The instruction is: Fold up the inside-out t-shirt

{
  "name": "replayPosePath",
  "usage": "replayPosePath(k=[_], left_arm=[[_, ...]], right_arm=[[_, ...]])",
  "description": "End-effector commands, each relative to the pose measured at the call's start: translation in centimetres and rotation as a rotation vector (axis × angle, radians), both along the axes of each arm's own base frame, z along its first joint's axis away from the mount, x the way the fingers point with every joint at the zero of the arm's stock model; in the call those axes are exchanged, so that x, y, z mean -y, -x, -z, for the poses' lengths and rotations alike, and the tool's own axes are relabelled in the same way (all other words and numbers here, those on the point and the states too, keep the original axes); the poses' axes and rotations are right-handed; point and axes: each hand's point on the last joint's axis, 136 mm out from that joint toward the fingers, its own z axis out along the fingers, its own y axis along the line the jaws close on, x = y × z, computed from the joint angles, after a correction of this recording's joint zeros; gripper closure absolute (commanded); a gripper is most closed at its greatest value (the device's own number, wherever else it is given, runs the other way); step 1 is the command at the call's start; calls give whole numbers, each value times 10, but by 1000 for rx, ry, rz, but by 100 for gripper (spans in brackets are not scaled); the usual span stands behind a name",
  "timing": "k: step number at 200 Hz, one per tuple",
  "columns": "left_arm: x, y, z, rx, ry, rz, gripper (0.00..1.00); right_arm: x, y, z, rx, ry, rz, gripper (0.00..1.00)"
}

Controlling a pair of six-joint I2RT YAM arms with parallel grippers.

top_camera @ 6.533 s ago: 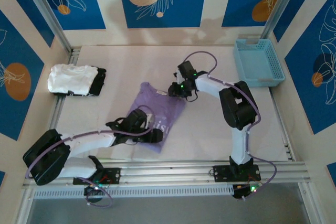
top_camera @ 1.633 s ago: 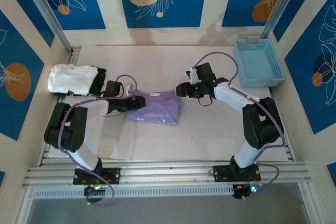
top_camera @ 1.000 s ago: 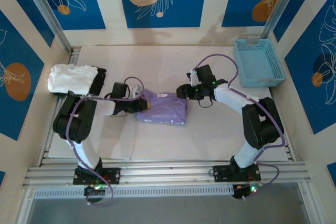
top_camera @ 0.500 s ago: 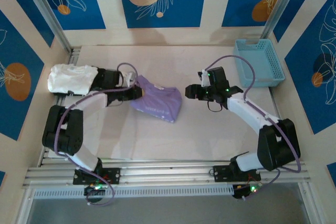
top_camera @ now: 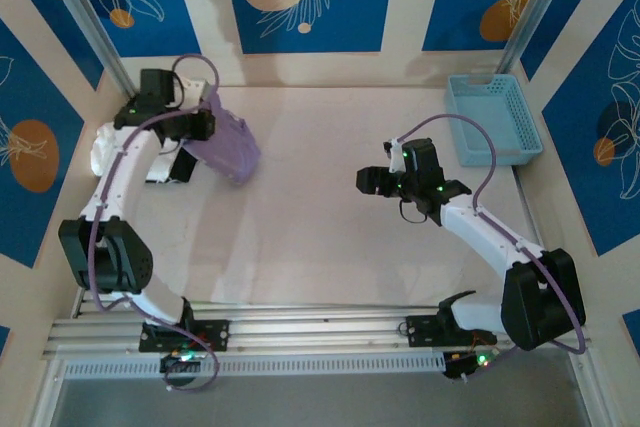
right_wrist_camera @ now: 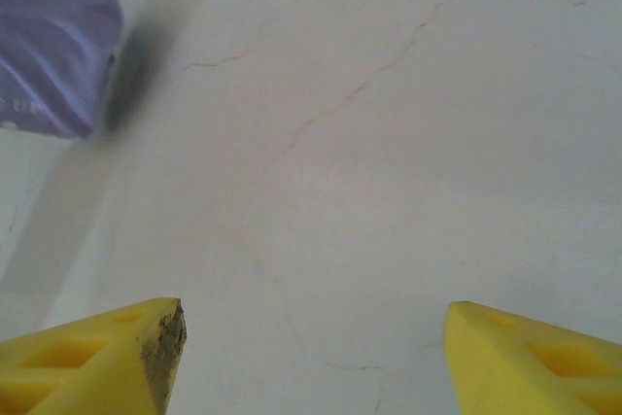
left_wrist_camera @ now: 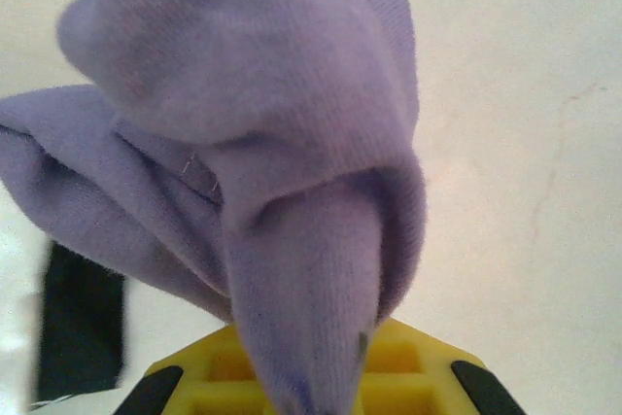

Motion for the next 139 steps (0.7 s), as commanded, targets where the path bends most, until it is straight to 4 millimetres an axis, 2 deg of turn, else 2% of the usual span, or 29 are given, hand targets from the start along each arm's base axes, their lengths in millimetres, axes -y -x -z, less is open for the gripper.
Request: replayPosePath(k=[1,39,64,101,118,139], left_arm=[[-25,6,-12,-27,-90,26,100],[-77,-2,-32,-14,-205,-59,100],[-103,-6,-35,-4,-263,-112,100],[-130,-14,-20,-38,-321,-160,100],[-154,-17,-6,-82,-385,-221,100],[-188,-20,0,-106,-478,-318,100]], right_arm=[[-2,0,-4,38,7,-11,29],[-2,1,-3,36,2,-14,29],[-3,0,-2,35,9,-17,29],[-5,-1,2,28,14,-20,29],[-6,0,4,23,16,-23,29],[-6,-1,6,21,21,-21,29]])
